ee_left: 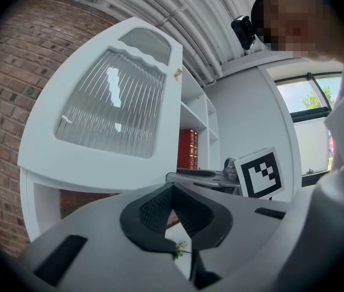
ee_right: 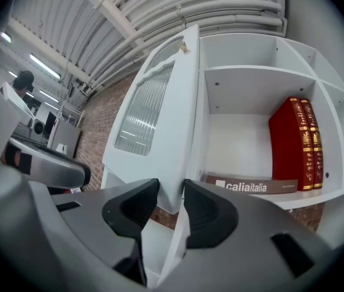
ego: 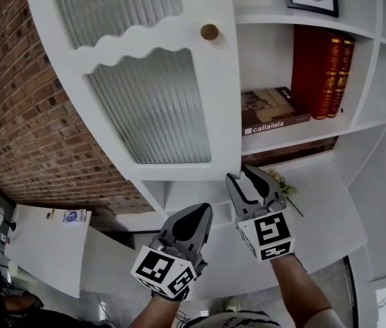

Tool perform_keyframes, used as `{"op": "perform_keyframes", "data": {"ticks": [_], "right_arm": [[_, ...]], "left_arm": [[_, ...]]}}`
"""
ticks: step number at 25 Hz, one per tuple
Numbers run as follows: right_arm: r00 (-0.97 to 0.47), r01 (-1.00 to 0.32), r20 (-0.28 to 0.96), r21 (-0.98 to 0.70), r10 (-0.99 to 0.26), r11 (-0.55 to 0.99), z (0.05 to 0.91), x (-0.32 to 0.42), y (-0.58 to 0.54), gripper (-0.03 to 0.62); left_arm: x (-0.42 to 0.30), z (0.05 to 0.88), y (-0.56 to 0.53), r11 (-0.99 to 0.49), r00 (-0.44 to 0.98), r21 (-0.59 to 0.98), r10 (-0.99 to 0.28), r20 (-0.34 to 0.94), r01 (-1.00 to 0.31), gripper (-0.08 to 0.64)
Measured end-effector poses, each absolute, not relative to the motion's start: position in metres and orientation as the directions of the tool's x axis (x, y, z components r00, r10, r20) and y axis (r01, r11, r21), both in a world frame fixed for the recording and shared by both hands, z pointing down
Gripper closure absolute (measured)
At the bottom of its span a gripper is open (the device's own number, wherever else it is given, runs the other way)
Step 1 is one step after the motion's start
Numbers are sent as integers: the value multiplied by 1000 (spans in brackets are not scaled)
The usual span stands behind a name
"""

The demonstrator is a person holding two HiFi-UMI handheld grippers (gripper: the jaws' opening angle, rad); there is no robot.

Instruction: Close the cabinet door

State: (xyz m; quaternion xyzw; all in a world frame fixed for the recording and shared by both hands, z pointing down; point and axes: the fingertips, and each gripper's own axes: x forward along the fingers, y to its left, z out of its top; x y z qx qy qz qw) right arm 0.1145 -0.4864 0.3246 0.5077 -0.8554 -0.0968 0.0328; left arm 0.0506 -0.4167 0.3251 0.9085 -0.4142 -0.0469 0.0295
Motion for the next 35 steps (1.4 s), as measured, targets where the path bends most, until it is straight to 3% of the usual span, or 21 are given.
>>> {"op": "perform_keyframes", "data": {"ticks": [35], "right_arm": [[-435, -879, -36, 233, -900, 416, 324, 119, -536, 468]], "left_arm": [[22, 333, -426, -608, 605, 107, -794, -59, -787, 549]]}}
